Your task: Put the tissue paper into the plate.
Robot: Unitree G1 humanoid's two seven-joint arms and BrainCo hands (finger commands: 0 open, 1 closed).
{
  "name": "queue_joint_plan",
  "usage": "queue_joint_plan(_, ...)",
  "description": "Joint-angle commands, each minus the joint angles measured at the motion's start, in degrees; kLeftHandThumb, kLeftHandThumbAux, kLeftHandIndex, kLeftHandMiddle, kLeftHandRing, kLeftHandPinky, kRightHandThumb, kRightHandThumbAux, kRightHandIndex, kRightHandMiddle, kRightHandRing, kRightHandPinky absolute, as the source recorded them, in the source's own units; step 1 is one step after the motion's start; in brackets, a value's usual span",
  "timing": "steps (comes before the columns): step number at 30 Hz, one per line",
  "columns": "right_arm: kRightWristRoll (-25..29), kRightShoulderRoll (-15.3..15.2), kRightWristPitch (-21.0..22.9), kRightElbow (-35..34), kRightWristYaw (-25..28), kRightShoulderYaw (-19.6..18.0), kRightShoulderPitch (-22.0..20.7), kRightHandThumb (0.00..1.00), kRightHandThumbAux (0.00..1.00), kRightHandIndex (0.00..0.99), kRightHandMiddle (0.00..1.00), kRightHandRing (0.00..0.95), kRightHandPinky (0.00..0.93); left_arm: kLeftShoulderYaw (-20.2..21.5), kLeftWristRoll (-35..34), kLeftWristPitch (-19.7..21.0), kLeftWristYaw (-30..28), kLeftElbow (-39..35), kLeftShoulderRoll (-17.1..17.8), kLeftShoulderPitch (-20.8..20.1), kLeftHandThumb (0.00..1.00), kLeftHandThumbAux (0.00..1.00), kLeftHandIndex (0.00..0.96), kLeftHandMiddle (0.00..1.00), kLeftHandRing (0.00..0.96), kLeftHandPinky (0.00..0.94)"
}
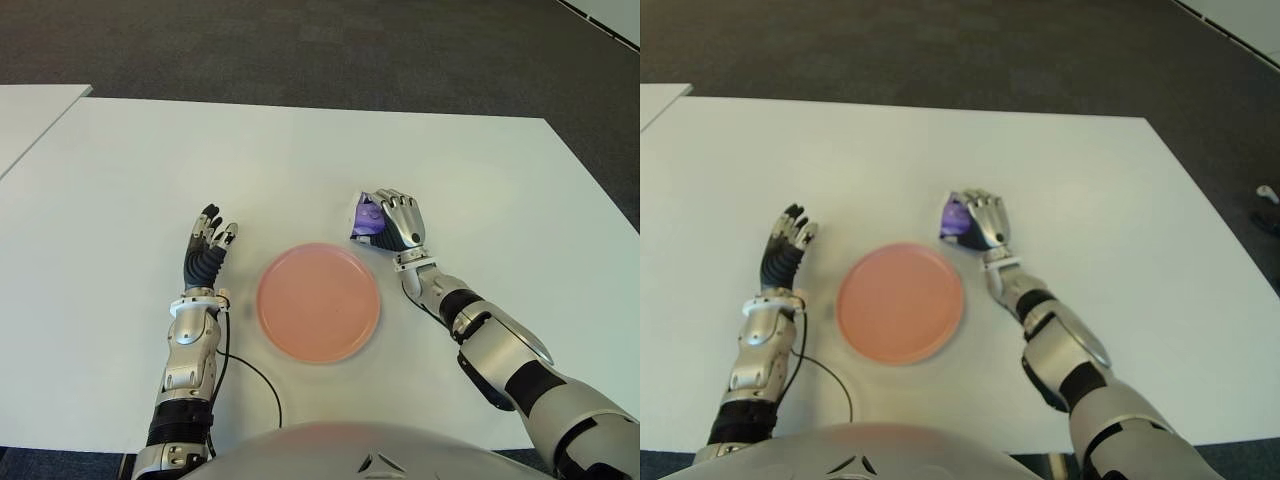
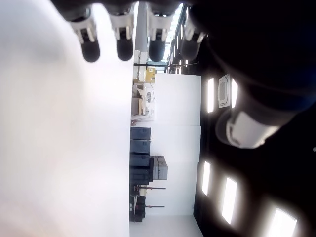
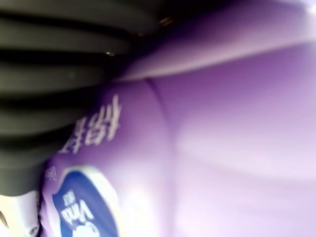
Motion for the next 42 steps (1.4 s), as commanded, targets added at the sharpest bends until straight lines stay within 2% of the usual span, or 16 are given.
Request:
queue_joint_plan(1,-0.88,4.45,-1.84,3.88,10.9,1.41,11.2,0.857,0.673,0.415,0.539,0.901,0.879,-0.07,0.04,0.75,0.06,0.03,-0.37,0.14,0.0,0.568,0.002,0.018,0.0,0.0)
queue_joint_plan(10,-0.81,4.89,-1.81,3.78,8.98,0.57,11.6,0.856,0.674,0.413,0.539,0.904,0.886,-0.15,0.6,0.77,0.36,0.06,-0.24,0.21,0.0,0.559,0.0,0.013,0.0,0.0)
queue_joint_plan(16,0.41,5.18,-2.92,3.83,8.08,-1.54,12.09,0.856,0.674,0.411,0.541,0.894,0.876,-0.03,-0.04,0.86,-0.13,0.22,-0.27,0.15,0.0,0.559,0.0,0.013,0.0,0.0)
queue_joint_plan(23,3.07,4.1,-5.94,2.88,8.99,-5.05,9.54,0.855,0.675,0.408,0.544,0.885,0.87,0.03,-0.09,0.47,-0.32,0.47,-0.1,0.0,0.0,0.558,0.0,0.01,0.0,0.0)
queue_joint_plan(30,5.17,1.18,-10.71,-0.44,6.93,-8.86,5.08,0.853,0.677,0.403,0.543,0.878,0.857,0.07,0.02,0.85,-0.27,0.42,0.07,-0.03,0.0,0.555,0.0,0.011,0.0,0.0)
queue_joint_plan(31,5.07,0.55,-11.6,-2.0,6.0,-9.32,4.18,0.813,0.688,0.416,0.668,0.882,0.861,0.09,-0.04,0.87,-0.29,0.38,0.05,0.03,0.0,0.556,0.0,0.012,0.0,0.0)
queue_joint_plan(34,4.75,-0.66,-13.25,-5.53,4.47,-10.38,2.67,0.764,0.702,0.432,0.817,0.885,0.866,0.13,-0.15,0.88,-0.32,0.37,0.01,0.09,0.0,0.559,0.0,0.014,0.0,0.0)
queue_joint_plan(37,3.77,-1.43,-13.7,-9.33,3.1,-11.02,2.61,0.747,0.707,0.438,0.863,0.885,0.867,0.17,-0.28,0.76,-0.31,0.4,-0.12,0.17,0.0,0.564,0.002,0.015,0.0,0.0)
queue_joint_plan(42,2.31,-2.81,-14.54,-15.99,2.76,-11.85,3.12,0.738,0.709,0.44,0.878,0.882,0.874,0.21,-0.33,0.58,-0.18,0.63,-0.31,0.14,0.0,0.571,0.006,0.019,0.0,0.0)
